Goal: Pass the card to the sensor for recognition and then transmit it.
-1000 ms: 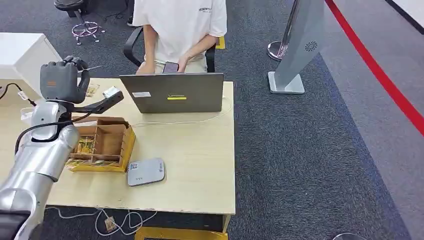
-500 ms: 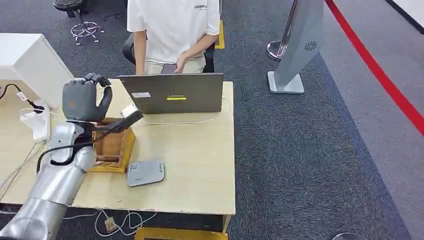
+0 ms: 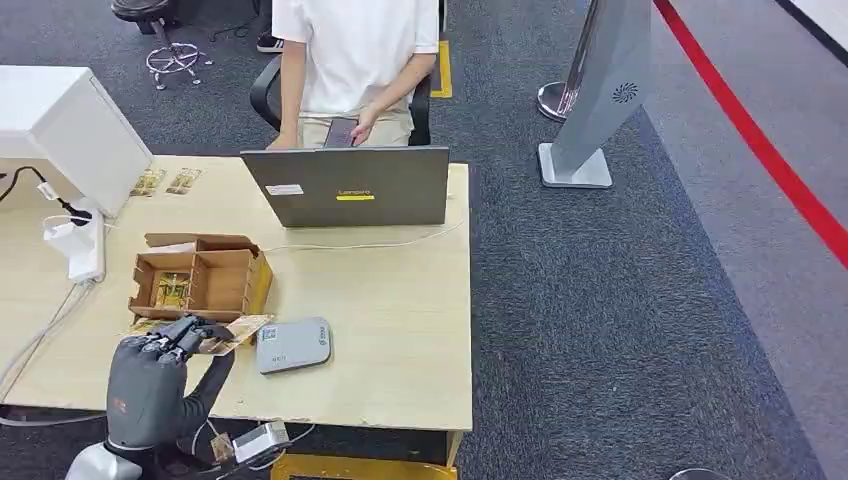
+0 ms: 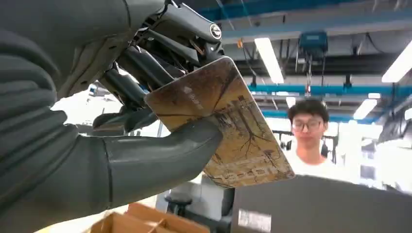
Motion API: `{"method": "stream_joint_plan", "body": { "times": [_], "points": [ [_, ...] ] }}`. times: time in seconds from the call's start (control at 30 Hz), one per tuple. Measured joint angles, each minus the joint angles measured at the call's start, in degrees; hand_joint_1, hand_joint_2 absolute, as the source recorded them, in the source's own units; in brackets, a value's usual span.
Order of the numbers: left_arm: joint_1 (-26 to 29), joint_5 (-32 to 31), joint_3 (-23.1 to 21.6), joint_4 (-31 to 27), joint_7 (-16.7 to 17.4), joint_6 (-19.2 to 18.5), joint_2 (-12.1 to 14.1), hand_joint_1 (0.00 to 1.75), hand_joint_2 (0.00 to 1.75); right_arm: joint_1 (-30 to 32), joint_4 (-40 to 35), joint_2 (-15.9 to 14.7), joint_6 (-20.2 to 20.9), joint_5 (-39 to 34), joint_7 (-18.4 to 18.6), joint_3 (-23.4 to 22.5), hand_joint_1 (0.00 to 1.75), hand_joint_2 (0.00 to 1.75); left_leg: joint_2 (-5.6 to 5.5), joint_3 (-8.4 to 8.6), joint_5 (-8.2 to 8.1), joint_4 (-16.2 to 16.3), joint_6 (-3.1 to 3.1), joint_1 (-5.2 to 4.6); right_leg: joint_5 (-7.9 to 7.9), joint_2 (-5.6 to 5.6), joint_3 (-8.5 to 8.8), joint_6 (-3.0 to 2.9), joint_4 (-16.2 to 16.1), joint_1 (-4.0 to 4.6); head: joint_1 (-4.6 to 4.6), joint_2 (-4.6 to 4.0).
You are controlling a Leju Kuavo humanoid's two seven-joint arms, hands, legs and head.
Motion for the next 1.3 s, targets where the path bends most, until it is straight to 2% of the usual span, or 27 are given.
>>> {"method": "stream_joint_plan", "body": {
  "times": [0.07,0.17,0.3,0.57,0.9,1.13,1.3],
  "points": [
    [0.87,-1.86,0.0,-0.24,1.97,-3.5,0.11,1.75,1.75,0.01,0.0,0.09,-0.22,-0.2,0.07,-0.22,0.0,0.0,0.0,0.0,0.01,0.0,0.01,0.0,0.04,0.0,0.0,0.02,0.0,-0.01,0.0,0.02],
    [1.75,-5.05,0.0,-0.22,6.71,-11.17,0.81,1.75,1.75,0.01,-0.02,0.37,-0.66,-0.7,0.61,-0.96,0.0,0.0,0.0,0.0,0.02,0.0,0.03,-0.01,0.05,0.0,-0.01,0.0,0.0,-0.01,0.02,0.0],
    [1.2,-6.25,0.0,0.88,9.86,-16.08,1.73,1.75,1.75,-0.01,-0.02,0.57,-0.87,-0.66,1.31,-1.38,0.0,0.0,-0.01,0.01,0.02,0.01,0.03,-0.01,0.05,0.0,-0.02,0.0,0.0,-0.01,0.02,0.0],
    [-4.2,-7.39,-0.66,6.06,11.08,-18.01,1.11,1.75,1.75,-0.08,-0.09,0.79,-0.61,0.07,1.09,-1.4,0.0,0.0,-0.01,0.02,0.03,0.01,0.03,0.0,0.08,-0.04,0.0,-0.02,0.0,-0.01,0.02,0.02],
    [-12.26,-8.46,-4.28,13.66,12.96,-19.51,-1.44,1.75,1.75,-0.28,-0.11,0.87,-0.13,1.2,1.11,-1.4,0.0,0.0,0.01,0.04,0.06,0.02,0.03,0.0,0.15,-0.02,-0.02,-0.05,0.0,0.0,0.02,0.0],
    [-14.72,-9.18,-6.6,17.01,13.18,-20.26,-2.56,1.75,1.75,-0.33,-0.11,0.87,0.04,1.55,1.09,-1.4,0.0,0.0,0.01,0.04,0.06,0.02,0.03,0.0,0.15,-0.01,-0.03,-0.06,0.0,-0.01,0.0,0.02],
    [-16.03,-9.37,-8.74,19.78,14.22,-22.41,-2.99,1.75,1.75,-0.33,-0.11,0.9,0.04,1.62,1.09,-1.4,0.0,0.0,0.02,0.04,0.06,0.02,0.03,0.0,0.15,0.0,-0.03,-0.05,0.0,0.0,0.02,0.02]
  ]
}}
